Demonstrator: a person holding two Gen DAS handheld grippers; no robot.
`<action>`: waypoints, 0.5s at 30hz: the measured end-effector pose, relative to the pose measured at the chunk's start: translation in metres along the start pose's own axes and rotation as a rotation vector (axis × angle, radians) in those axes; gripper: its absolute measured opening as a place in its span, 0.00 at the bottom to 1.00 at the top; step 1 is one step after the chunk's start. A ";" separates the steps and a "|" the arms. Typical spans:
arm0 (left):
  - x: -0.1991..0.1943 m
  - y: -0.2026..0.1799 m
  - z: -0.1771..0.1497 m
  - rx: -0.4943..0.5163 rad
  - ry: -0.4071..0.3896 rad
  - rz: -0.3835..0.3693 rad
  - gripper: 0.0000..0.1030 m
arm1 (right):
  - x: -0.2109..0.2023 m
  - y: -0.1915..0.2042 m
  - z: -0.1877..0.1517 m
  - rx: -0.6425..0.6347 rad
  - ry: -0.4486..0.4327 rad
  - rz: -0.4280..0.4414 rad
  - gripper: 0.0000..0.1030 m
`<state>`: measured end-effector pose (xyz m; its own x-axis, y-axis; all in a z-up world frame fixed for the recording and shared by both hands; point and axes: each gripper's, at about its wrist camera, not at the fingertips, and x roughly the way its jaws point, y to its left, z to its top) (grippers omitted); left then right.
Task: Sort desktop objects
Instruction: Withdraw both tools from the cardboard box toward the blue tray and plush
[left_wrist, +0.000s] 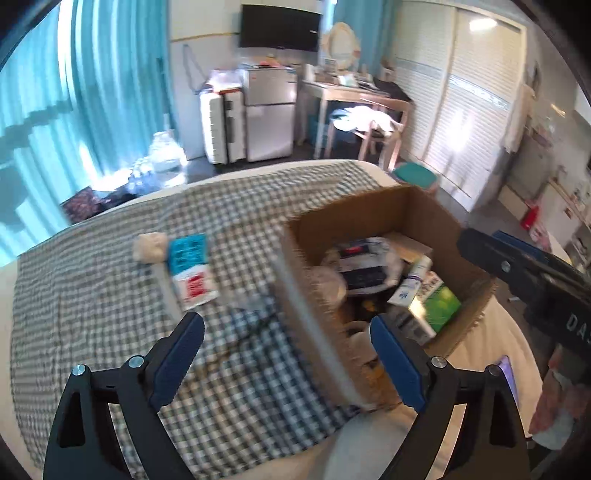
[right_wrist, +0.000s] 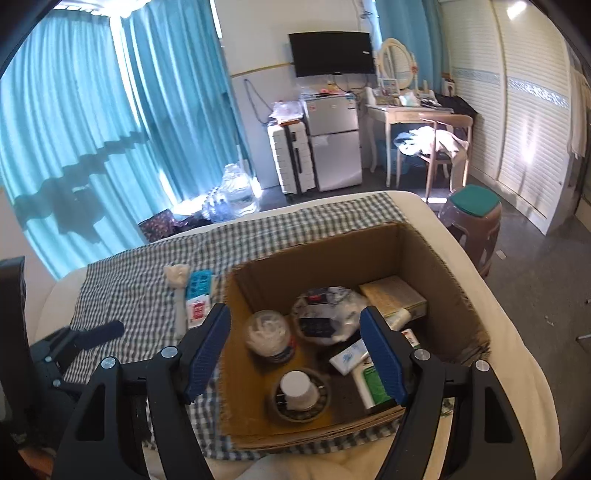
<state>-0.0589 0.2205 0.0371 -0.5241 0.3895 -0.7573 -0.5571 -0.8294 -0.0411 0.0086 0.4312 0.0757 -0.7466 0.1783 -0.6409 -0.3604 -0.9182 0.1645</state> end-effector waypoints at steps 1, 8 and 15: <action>-0.004 0.013 0.000 -0.016 -0.006 0.027 0.92 | -0.002 0.010 -0.001 -0.014 -0.004 0.009 0.71; -0.045 0.088 -0.018 -0.151 -0.074 0.205 0.99 | -0.017 0.083 -0.017 -0.091 -0.060 0.124 0.72; -0.042 0.145 -0.051 -0.263 -0.043 0.341 1.00 | 0.008 0.136 -0.048 -0.174 0.000 0.216 0.76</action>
<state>-0.0851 0.0635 0.0300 -0.6792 0.0867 -0.7288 -0.1666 -0.9853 0.0380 -0.0196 0.2908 0.0567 -0.7958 -0.0284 -0.6048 -0.0915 -0.9818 0.1665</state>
